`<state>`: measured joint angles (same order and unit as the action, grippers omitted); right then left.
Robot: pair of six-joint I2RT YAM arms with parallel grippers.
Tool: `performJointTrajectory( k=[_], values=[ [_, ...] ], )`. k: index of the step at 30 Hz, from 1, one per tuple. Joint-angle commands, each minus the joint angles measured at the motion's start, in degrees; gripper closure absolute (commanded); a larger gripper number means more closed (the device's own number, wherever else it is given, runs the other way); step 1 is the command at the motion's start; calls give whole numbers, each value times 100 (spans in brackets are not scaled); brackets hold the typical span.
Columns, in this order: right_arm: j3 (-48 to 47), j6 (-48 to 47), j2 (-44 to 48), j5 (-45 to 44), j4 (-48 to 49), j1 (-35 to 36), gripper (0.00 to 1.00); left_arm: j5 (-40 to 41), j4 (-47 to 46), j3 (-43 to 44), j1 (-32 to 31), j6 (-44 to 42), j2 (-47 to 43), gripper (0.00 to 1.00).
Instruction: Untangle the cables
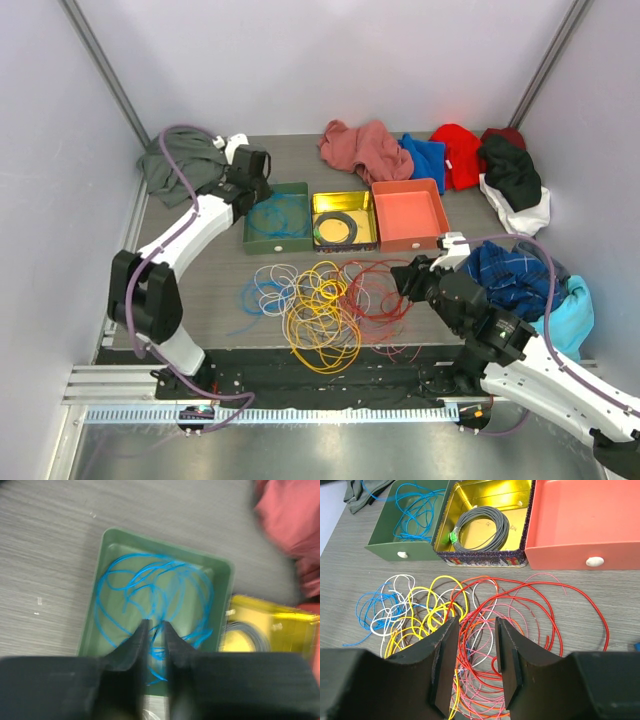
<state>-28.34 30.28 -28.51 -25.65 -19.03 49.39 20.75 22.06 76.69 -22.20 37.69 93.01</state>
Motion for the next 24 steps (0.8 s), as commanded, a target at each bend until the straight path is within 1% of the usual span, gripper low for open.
performJointTrajectory(
  k=[1,3,4,7,10,11,13,14,15,18,20,23,24],
  values=[
    [12,-40,56,-142,75,27,57,87,96,329,31,-183,-10,52],
    [12,-49,48,-160,74,27,57,288,35,286,31,-227,-221,41],
    [12,-49,39,-151,66,27,57,367,26,277,40,-262,-448,33],
    [-14,-57,-23,-151,101,18,57,639,166,294,31,-385,-879,25],
    [-31,-40,-93,-98,154,27,57,781,359,146,40,-421,-1258,24],
    [-31,-31,-102,-81,162,27,57,790,403,58,31,-368,-1572,24],
    [-14,-23,-111,-63,189,19,57,790,439,-424,31,-307,-1908,24],
    [-5,-5,-102,-46,180,27,57,790,465,-609,31,-219,-2275,24],
    [4,-5,-93,-45,180,27,57,773,500,-985,31,-166,-2435,24],
    [30,-5,-93,-37,198,27,57,571,649,-1708,31,71,-3051,27],
    [39,13,-102,-28,198,27,57,422,947,-2076,31,194,-3236,30],
    [48,21,-163,7,259,27,57,193,1150,-2551,31,510,-3491,35],
    [65,39,-190,51,329,27,57,1,1160,-2684,40,659,-3518,35]
  ],
)
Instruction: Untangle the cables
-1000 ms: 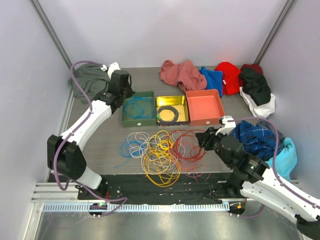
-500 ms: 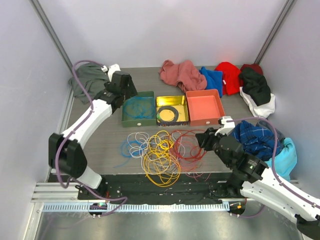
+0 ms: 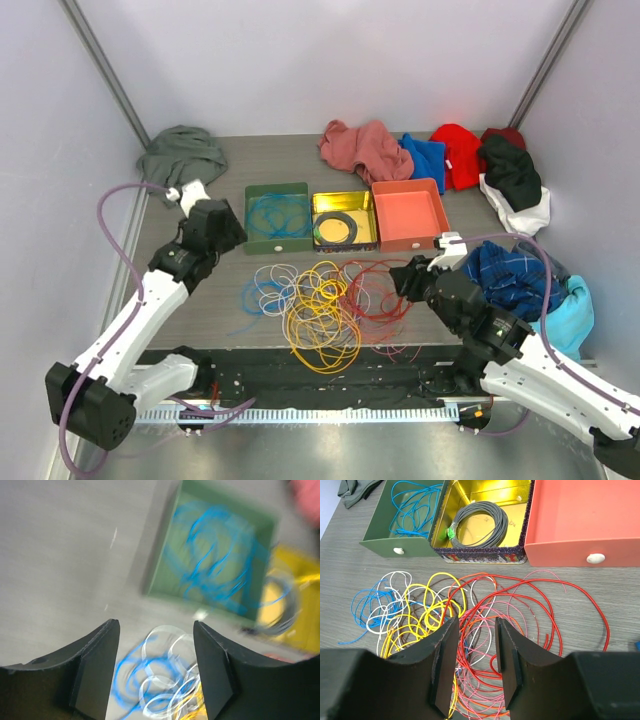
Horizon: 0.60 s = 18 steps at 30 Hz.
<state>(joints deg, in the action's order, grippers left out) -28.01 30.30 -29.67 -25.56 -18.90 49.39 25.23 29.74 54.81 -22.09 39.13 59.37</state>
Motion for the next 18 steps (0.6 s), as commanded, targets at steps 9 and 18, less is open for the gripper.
performJointTrajectory(
  k=[9,18],
  values=[
    [94,160,-188,148,448,27,58,-1345,-28,-1780,20,1412,74,39],
    [173,248,-65,95,351,18,58,-1407,-266,-2132,20,1404,329,37]
  ],
)
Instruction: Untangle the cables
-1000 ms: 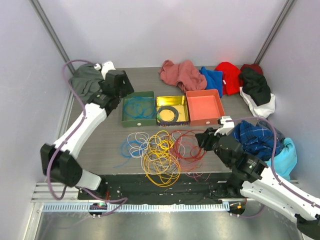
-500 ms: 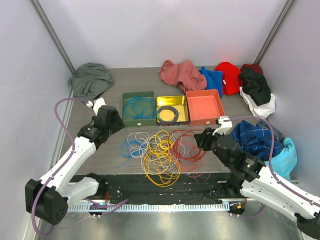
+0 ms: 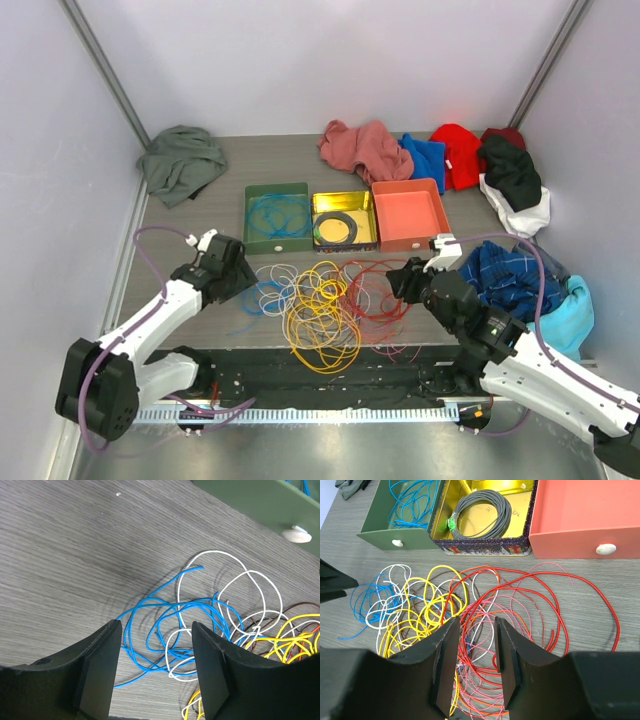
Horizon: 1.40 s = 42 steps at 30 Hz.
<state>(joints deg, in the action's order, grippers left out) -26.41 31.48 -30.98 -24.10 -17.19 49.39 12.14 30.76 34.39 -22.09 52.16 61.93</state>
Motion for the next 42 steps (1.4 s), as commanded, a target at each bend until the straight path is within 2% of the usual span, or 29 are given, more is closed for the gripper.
performJointTrajectory(
  k=[1,9,11,13,14,17,20,26,32,34,38,42],
  values=[
    [22,130,66,-60,172,18,58,-107,-413,-151,20,110,117,37],
    [57,139,57,-77,190,27,58,-45,-659,-336,29,101,750,37],
    [57,139,48,-78,190,19,58,-80,-738,-345,20,101,803,41],
    [57,130,14,-78,190,27,58,-115,-782,-372,20,110,812,49],
    [57,121,5,-78,190,27,58,-116,-791,-363,20,119,794,62],
    [40,121,-31,-86,199,27,58,-177,-756,-337,20,128,698,84],
    [40,121,-66,-60,234,27,58,-274,-590,-240,20,119,443,100],
    [-13,139,-224,28,356,27,58,-142,175,295,20,-13,-549,100],
    [-127,121,-391,98,488,27,58,200,659,1446,20,-285,-1577,100],
    [-171,121,-479,151,567,27,58,297,607,1990,29,-347,-1675,100],
    [-303,60,-637,256,603,27,58,394,800,3605,11,-584,-1150,100],
    [-399,42,-681,397,691,18,58,289,378,4373,20,-532,-982,100]
  ],
)
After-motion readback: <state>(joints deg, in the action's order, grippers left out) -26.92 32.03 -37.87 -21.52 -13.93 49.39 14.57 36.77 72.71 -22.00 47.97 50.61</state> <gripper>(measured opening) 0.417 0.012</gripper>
